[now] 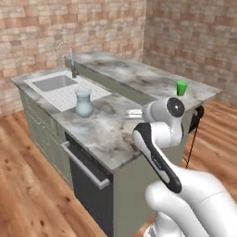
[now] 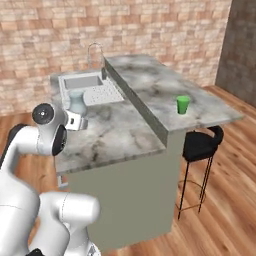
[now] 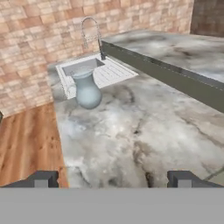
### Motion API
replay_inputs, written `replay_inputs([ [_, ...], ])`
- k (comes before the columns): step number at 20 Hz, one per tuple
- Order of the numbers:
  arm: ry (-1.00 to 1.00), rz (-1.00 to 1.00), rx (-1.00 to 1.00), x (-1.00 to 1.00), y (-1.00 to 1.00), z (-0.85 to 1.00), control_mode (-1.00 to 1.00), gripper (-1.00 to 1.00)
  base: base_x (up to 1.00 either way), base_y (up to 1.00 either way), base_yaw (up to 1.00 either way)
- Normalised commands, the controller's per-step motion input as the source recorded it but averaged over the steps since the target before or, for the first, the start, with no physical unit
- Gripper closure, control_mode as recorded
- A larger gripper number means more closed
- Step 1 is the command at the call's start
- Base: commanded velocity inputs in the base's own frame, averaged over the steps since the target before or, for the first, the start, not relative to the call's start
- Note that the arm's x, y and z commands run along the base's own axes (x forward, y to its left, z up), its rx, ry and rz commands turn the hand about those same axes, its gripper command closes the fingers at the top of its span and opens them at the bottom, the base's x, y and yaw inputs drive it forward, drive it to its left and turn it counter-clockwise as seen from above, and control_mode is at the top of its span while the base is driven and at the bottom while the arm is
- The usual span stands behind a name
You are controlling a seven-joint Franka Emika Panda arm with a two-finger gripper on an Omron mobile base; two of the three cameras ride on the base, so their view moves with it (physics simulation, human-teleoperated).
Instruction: Place the pitcher and cup on the dining counter for serving.
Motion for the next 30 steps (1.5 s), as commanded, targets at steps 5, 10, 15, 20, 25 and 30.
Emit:
replay_inputs([
  [5,0.00,0.00,0.00,0.00,0.00,0.00,1.00,-1.00,0.39,1.00,-0.38],
  [10,0.00,0.00,0.00,0.00,0.00,0.00,1.00,-1.00,0.45,1.00,-0.45],
  [15,0.00,0.00,0.00,0.00,0.00,0.00,1.00,-1.00,0.22,1.00,-0.49],
  [20,0.00,0.00,0.00,0.00,0.00,0.00,1.00,-1.00,0.02,1.00,-0.52],
  [25,0.00,0.00,0.00,0.00,0.00,0.00,1.00,-1.00,-0.61,0.85,-0.40],
  [30,0.00,0.00,0.00,0.00,0.00,0.00,1.00,-1.00,-0.27,0.18,-0.02],
])
